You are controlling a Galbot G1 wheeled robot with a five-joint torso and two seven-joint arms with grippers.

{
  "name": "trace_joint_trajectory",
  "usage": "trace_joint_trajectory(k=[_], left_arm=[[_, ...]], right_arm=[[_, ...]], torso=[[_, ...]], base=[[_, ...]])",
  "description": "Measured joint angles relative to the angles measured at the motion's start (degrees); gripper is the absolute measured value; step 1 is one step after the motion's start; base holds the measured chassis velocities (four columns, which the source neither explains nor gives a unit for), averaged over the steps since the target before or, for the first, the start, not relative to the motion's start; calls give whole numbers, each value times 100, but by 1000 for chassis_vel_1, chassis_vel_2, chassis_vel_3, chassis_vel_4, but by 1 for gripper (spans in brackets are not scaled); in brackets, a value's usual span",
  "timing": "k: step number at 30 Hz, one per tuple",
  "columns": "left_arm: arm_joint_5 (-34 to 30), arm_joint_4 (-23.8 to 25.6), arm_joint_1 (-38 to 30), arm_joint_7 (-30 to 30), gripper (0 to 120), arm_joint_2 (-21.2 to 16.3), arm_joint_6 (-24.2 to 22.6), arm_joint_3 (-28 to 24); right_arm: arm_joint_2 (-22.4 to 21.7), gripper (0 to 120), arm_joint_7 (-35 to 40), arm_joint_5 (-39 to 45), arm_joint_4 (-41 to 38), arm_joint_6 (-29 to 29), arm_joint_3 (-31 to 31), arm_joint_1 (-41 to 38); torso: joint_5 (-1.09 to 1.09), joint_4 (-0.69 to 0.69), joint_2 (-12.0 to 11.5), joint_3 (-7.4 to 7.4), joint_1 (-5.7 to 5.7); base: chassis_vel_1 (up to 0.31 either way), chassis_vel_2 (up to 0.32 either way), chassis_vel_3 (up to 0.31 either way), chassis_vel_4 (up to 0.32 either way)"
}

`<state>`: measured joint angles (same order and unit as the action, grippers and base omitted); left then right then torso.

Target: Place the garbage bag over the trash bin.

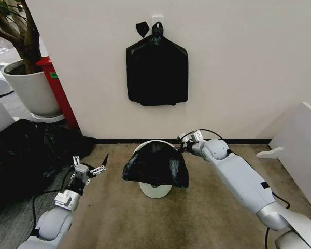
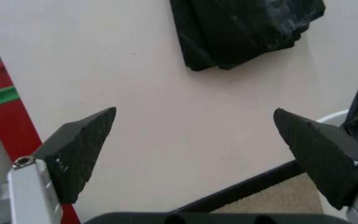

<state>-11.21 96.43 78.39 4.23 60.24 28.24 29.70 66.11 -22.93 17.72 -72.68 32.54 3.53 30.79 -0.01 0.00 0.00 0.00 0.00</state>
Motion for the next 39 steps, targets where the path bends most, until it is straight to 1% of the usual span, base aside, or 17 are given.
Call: trace_joint_trajectory(k=[6, 8, 10, 13, 15, 16, 17, 18, 19, 22, 23, 26, 29, 30, 32, 35, 39], left_arm=[[62, 52, 2, -211, 100, 44, -78, -28], [63, 58, 2, -246, 100, 43, -91, -34], [63, 59, 0, -304, 100, 23, -114, -51], [62, 56, -18, -373, 100, -2, -135, -91], [62, 50, -44, -448, 100, -19, -162, -153], [62, 50, -44, -448, 100, -19, -162, -153], [62, 49, -50, -460, 100, -23, -167, -167], [62, 45, -65, -485, 100, -32, -173, -198], [61, 34, -81, -511, 100, -40, -174, -233], [59, -12, -111, -574, 100, -39, -166, -293], [59, -12, -111, -574, 100, -39, -166, -293], [58, -67, -123, -643, 100, -26, -123, -350], [58, -92, -143, -690, 100, -28, -91, -390], [58, -92, -153, -701, 100, -33, -88, -405], [58, -91, -160, -705, 100, -37, -87, -418], [58, -26, -187, -718, 100, -47, -87, -484], [66, 15, -184, -720, 100, -57, -86, -511]], right_arm=[[21, 20, 369, 176, -132, 117, 58, 96], [23, 17, 494, 251, -162, 159, 57, 122], [20, 8, 738, 382, -257, 294, 44, 189], [-5, 6, 1185, 687, -452, 519, 12, 311], [-61, 6, 1985, 1291, -765, 715, -31, 487], [-61, 6, 1985, 1291, -765, 715, -31, 487], [-86, 6, 2295, 1528, -891, 720, -33, 553], [-127, 6, 2870, 1921, -1109, 675, -32, 678], [-164, 6, 3576, 2325, -1384, 523, -51, 861], [-177, 5, 4795, 2954, -1977, -117, -375, 1453], [-177, 5, 4795, 2954, -1977, -117, -375, 1453], [-50, 4, 5965, 3725, -2533, -900, -724, 2105], [75, 4, 6941, 4135, -2969, -1494, -869, 2557], [115, 4, 7200, 4184, -3085, -1653, -872, 2669], [149, 4, 7360, 4202, -3150, -1744, -871, 2731], [469, 4, 8118, 4133, -3475, -2165, -832, 3030], [808, 4, 8500, 3841, -3563, -2518, -736, 3205]], torso=[[0, 0, 0, 0, 0], [0, 1, 0, 0, 0], [0, 1, 0, 0, 0], [0, 2, 1, 1, 0], [1, 2, 0, 0, -1], [1, 2, 0, 0, -1], [0, 1, 0, 0, -1], [0, 0, 0, 0, -1], [1, 0, 1, 0, -1], [1, -1, 1, 0, -1], [1, -1, 1, 0, -1], [1, -3, 1, 1, -1], [1, -1, 1, 0, -1], [2, 0, 1, 1, -1], [1, -1, 1, 1, -1], [2, -1, 1, 1, -1], [1, 0, 1, 0, -1]], base=[[0, 0, 0, 0], [0, 0, 0, 0], [0, 0, 0, 0], [0, 0, 0, 0], [0, 0, 0, 0], [0, 0, 0, 0], [0, 0, 0, 0], [0, 0, 0, 0], [0, 0, 0, 0], [0, 0, 0, 0], [0, 0, 0, 0], [0, 0, 0, 0], [0, 0, 0, 0], [0, 0, 0, 0], [0, 0, 0, 0], [0, 0, 0, 0], [0, 0, 0, 0]])
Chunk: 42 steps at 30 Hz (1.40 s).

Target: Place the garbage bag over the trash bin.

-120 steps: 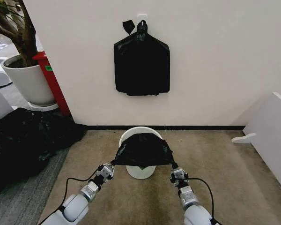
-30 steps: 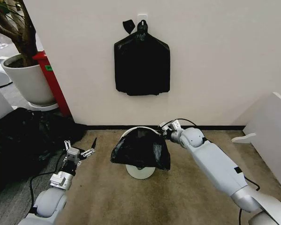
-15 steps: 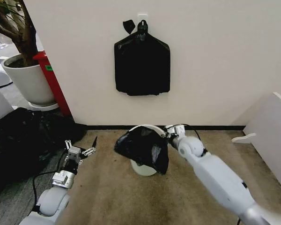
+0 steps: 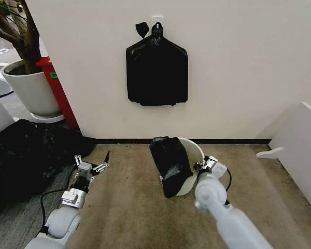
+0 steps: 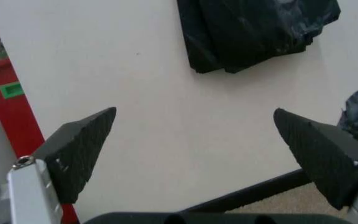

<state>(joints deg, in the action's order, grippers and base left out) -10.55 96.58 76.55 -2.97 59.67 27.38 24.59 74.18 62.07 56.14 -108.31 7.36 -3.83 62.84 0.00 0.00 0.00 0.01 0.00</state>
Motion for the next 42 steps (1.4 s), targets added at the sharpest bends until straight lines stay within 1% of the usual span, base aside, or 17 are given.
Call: trace_joint_trajectory(k=[3, 7, 13, 18, 19, 21, 23, 25, 26, 27, 30, 32, 34, 36, 38, 41, 42], left_arm=[[13, 5, 19, 0, 100, -6, 20, -20], [21, 6, 29, 0, 100, -13, 39, -32], [23, -13, 33, 0, 100, -21, 67, -39], [23, -96, 5, 1, 100, -50, 88, -48], [23, -96, 5, 1, 100, -50, 88, -48], [23, -119, -12, 2, 100, -72, 89, -59], [21, -147, -38, 3, 100, -90, 89, -74], [19, -175, -63, 3, 100, -96, 89, -102], [19, -182, -71, 4, 100, -96, 88, -117], [19, -182, -71, 4, 100, -96, 88, -117], [14, -193, -110, 4, 100, -87, 63, -186], [9, -210, -137, 4, 100, -80, 37, -228], [8, -216, -147, 3, 100, -79, 27, -242], [5, -230, -168, 1, 100, -78, 4, -270], [4, -238, -172, -1, 100, -83, -3, -277], [3, -275, -170, -4, 100, -97, -1, -277], [3, -275, -170, -4, 100, -97, -1, -277]], right_arm=[[290, 4, 112, -174, 46, -277, 87, 53], [417, 4, 18, -303, 286, -416, 113, 4], [401, 6, -171, -445, 458, -428, 155, -55], [214, 29, -145, -498, -26, -343, 264, 42], [214, 29, -145, -498, -26, -343, 264, 42], [55, 35, -198, -634, -261, -283, 321, 144], [-137, 44, -507, -997, -438, -262, 354, 236], [-415, 54, -1184, -1574, -504, -432, 370, 263], [-498, 55, -1447, -1720, -508, -498, 371, 251], [-498, 55, -1447, -1720, -508, -498, 371, 251], [-792, 71, -2444, -2014, -513, -595, 371, 131], [-950, 79, -3077, -2022, -533, -416, 375, 48], [-996, 81, -3256, -2015, -536, -320, 378, 23], [-1131, 90, -3771, -1981, -533, 178, 406, -103], [-1154, 98, -3781, -1940, -500, 668, 446, -244], [-1095, 99, -3501, -1627, -398, 1606, 459, -525], [-1095, 99, -3501, -1627, -398, 1606, 459, -525]], torso=[[1, 1, 0, 0, 0], [1, 1, 0, 0, 0], [0, 0, 0, -1, 0], [-1, 1, 0, 0, 0], [-1, 1, 0, 0, 0], [0, 1, 0, 0, 0], [-1, 0, 0, 0, 0], [0, -1, 0, 0, 0], [-1, -1, 0, 0, 0], [-1, -1, 0, 0, 0], [0, 0, 0, 0, 0], [0, 0, 0, 0, 0], [0, 0, 0, 0, 0], [0, -1, 0, -1, 0], [-1, 0, 0, 0, 0], [0, 0, 0, -1, 0], [0, 0, 0, -1, 0]], base=[[0, 0, 0, 0], [0, 0, 0, 0], [0, 0, 0, 0], [0, 0, 0, 0], [0, 0, 0, 0], [0, 0, 0, 0], [0, 0, 0, 0], [0, 0, 0, 0], [0, 0, 0, 0], [0, 0, 0, 0], [0, 0, 0, 0], [0, 0, 0, 0], [0, 0, 0, 0], [0, 0, 0, 0], [0, 0, 0, 0], [0, 0, 0, 0], [0, 0, 0, 0]])
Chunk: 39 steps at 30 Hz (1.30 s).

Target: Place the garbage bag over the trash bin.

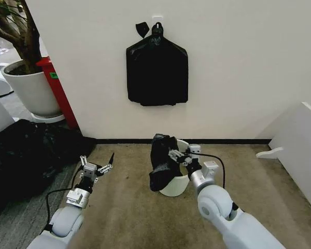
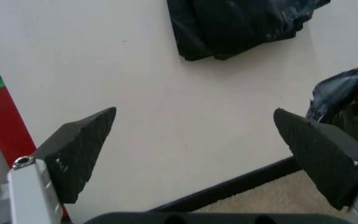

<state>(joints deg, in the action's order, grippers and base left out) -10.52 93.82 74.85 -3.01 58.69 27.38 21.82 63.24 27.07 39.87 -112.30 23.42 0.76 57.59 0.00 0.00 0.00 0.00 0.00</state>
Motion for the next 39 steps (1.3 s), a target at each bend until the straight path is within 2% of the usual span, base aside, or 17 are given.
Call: trace_joint_trajectory(k=[2, 4, 12, 14, 15, 22, 24, 28, 30, 33, 36, 37, 39], left_arm=[[0, -17, 2, -2, 100, -3, 3, 4], [0, -19, 1, -5, 100, -4, 6, 5], [-187, 18, -77, -19, 100, 71, -90, -136], [-477, 95, -122, -20, 100, 114, -229, -270], [-477, 95, -122, -20, 100, 114, -229, -270], [-2007, 383, -338, 213, 100, 365, -1013, -742], [-2136, 396, -385, 250, 100, 380, -1099, -770], [-2877, 438, -839, 353, 100, 384, -1883, -902], [-2949, 443, -893, 353, 100, 376, -1978, -914], [-3261, 500, -1148, 314, 100, 336, -2484, -1003], [-3678, 679, -1536, -41, 100, 309, -3550, -1348], [-3678, 679, -1536, -41, 100, 309, -3550, -1348], [-3887, 726, -1940, -524, 100, 411, -4373, -1806]], right_arm=[[65, 96, 76, 175, 109, 320, -24, -158], [128, 87, 64, 306, 234, 452, -47, -303], [201, 60, -142, 463, 533, 484, -53, -520], [225, 52, -154, 465, 634, 493, -69, -564], [225, 52, -154, 465, 634, 493, -69, -564], [387, 20, -154, 361, 793, 595, -247, -526], [393, 18, -151, 352, 795, 584, -250, -516], [453, 1, -131, 74, 847, 299, -238, -442], [461, 1, -132, 3, 857, 266, -234, -433], [486, 0, -157, -288, 903, 143, -217, -396], [513, 0, -226, -598, 958, 12, -157, -375], [513, 0, -226, -598, 958, 12, -157, -375], [516, 0, -265, -652, 963, -17, -155, -366]], torso=[[0, 0, 0, 0, 0], [0, 0, 0, 0, 0], [0, 0, 0, 0, 0], [0, 0, 0, 0, 0], [0, 0, 0, 0, 0], [0, 0, 0, 0, 0], [0, -1, 0, 0, 0], [0, 0, 0, 0, 0], [0, 0, 0, 0, 0], [-1, -1, 0, 0, 0], [-1, 0, 0, 0, 0], [-1, 0, 0, 0, 0], [-1, -1, 0, 0, 0]], base=[[0, 0, 0, 0], [0, 0, 0, 0], [0, 0, 0, 0], [0, 0, 0, 0], [0, 0, 0, 0], [0, 0, 0, 0], [0, 0, 0, 0], [0, 0, 0, 0], [0, 0, 0, 0], [0, 0, 0, 0], [0, 0, 0, 0], [0, 0, 0, 0], [0, 0, 0, 0]])
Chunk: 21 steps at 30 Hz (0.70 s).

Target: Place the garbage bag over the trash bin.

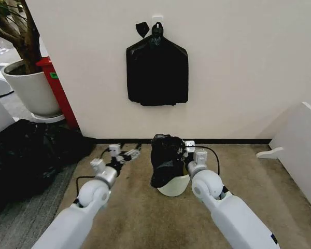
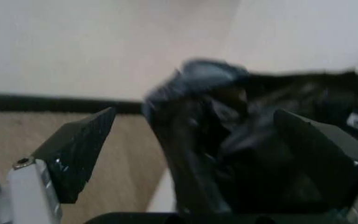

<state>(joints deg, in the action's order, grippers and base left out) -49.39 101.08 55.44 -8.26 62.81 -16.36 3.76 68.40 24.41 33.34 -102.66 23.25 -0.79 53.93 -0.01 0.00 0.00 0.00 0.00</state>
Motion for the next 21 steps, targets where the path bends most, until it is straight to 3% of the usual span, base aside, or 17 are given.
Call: trace_joint_trajectory(k=[3, 5, 21], left_arm=[[-51, -96, -281, -678, 100, 171, -554, -361], [-52, -258, -431, -954, 100, 302, -679, -496], [-243, -1002, -1012, -1714, 93, 890, -1148, -866]], right_arm=[[-7, 0, -46, -20, -13, -27, -18, 28], [-10, 0, -69, -41, -18, -34, -21, 46], [17, 0, -112, -173, -116, -66, -26, 120]], torso=[[1, -1, 0, 0, 0], [0, -1, 0, 0, 0], [-1, 0, 0, 0, 0]], base=[[0, 0, 0, 0], [0, 0, 0, 0], [0, 0, 0, 0]])
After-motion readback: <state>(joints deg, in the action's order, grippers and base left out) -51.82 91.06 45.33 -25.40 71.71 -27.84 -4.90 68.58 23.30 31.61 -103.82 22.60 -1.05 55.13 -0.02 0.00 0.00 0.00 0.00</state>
